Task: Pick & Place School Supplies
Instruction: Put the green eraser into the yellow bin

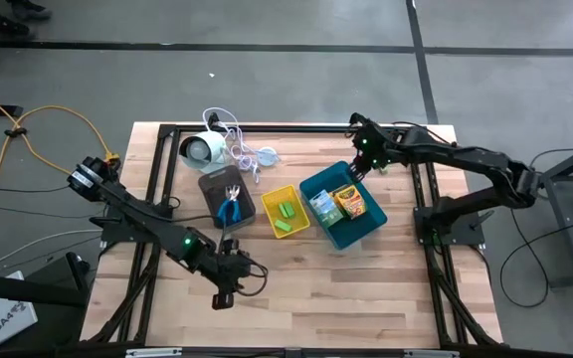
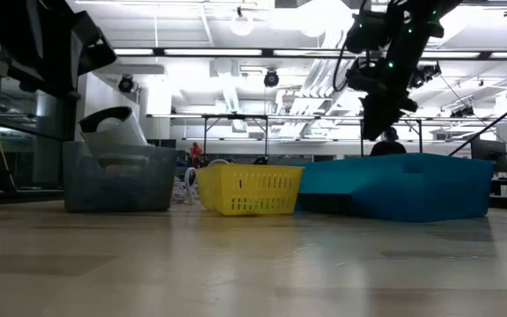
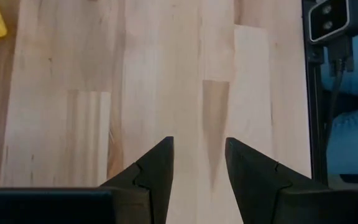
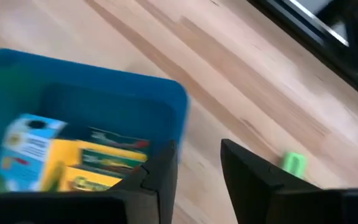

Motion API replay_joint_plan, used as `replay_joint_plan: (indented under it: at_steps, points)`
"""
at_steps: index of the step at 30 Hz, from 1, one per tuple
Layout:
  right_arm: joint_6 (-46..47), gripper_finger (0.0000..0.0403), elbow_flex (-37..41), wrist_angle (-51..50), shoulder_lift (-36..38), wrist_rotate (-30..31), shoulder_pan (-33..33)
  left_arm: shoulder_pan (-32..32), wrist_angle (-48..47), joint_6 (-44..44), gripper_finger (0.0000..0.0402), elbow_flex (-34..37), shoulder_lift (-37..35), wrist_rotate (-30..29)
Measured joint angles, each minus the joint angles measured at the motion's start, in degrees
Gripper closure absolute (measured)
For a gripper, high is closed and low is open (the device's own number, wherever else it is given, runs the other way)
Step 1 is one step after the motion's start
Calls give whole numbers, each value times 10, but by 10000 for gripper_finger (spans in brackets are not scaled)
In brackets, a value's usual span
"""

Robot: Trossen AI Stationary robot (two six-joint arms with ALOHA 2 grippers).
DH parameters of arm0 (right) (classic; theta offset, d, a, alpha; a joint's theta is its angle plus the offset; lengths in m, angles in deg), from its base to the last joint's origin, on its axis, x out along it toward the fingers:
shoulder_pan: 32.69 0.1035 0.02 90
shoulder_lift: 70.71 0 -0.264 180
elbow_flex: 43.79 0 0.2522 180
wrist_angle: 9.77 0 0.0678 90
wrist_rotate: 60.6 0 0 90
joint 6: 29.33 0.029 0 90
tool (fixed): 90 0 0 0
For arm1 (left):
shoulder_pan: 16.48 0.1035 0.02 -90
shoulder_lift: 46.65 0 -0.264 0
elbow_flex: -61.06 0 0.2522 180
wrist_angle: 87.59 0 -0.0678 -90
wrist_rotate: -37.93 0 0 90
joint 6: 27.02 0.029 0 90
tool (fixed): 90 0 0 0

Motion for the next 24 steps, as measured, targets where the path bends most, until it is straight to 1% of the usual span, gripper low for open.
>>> replay_joint_plan:
  at_steps: [5, 13, 19, 24]
  points:
    - [-21, 288, 0, -43, 0, 1, -48, -4, 0, 0, 260, 0, 0, -1]
    - [23, 288, 0, -110, 0, 4, -110, -4, 0, 12, 260, 0, 0, -30]
    - [13, 288, 29, -100, 0, 2, -126, -4, 0, 13, 260, 0, 0, -30]
    - [-5, 288, 57, -78, 0, 5, -127, -4, 0, 12, 260, 0, 0, -30]
